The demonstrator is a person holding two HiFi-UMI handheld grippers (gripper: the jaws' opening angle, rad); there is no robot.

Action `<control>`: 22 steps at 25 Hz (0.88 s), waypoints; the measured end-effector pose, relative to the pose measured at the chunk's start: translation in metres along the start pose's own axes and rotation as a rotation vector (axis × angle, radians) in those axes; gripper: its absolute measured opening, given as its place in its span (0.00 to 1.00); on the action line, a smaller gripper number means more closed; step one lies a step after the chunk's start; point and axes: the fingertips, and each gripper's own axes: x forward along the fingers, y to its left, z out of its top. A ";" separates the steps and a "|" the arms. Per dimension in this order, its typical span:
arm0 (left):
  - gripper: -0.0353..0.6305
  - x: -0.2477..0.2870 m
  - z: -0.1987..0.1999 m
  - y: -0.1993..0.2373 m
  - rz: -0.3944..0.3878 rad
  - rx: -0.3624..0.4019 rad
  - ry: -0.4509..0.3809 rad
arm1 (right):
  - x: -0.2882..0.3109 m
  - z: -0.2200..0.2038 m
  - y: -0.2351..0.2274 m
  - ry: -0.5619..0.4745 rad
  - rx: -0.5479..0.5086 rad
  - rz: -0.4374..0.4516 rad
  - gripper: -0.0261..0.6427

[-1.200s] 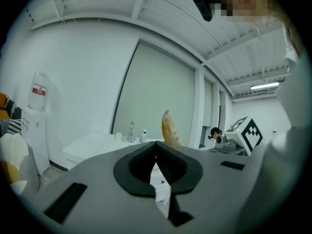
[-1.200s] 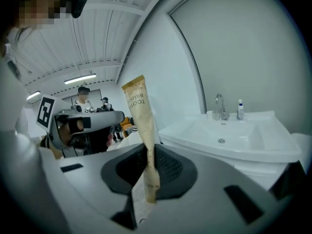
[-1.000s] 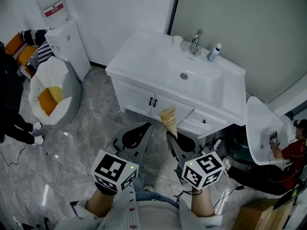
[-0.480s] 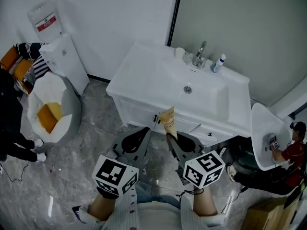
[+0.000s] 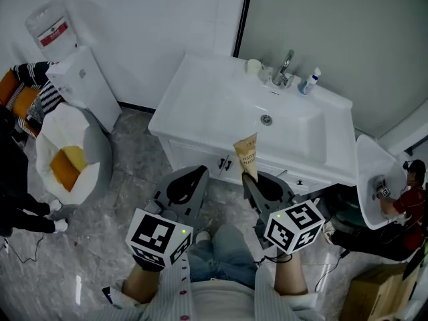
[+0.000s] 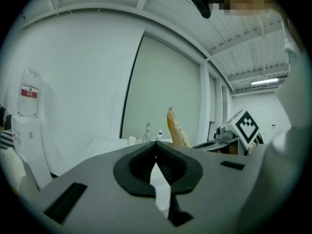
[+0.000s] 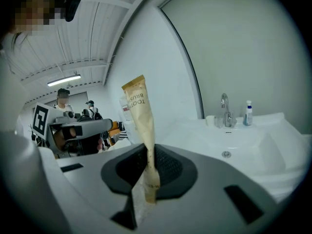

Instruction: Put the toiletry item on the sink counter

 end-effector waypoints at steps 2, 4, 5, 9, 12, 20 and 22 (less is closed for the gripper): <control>0.08 0.005 -0.001 0.007 0.004 -0.006 0.000 | 0.006 -0.002 -0.005 0.010 0.007 -0.008 0.12; 0.08 0.010 0.000 0.016 0.012 -0.012 -0.002 | 0.014 0.000 -0.010 0.015 0.010 -0.009 0.12; 0.08 0.014 0.000 0.021 0.017 -0.014 -0.002 | 0.020 0.002 -0.013 0.018 0.010 -0.008 0.12; 0.08 0.028 0.002 0.042 0.037 -0.011 0.000 | 0.047 0.012 -0.025 0.026 0.004 0.010 0.12; 0.08 0.039 0.008 0.066 0.064 -0.007 -0.012 | 0.073 0.024 -0.030 0.024 -0.008 0.032 0.12; 0.08 0.098 0.026 0.129 0.106 -0.009 -0.019 | 0.151 0.062 -0.066 0.023 -0.013 0.077 0.12; 0.08 0.116 0.031 0.144 0.110 -0.012 -0.014 | 0.170 0.073 -0.077 0.026 -0.011 0.080 0.12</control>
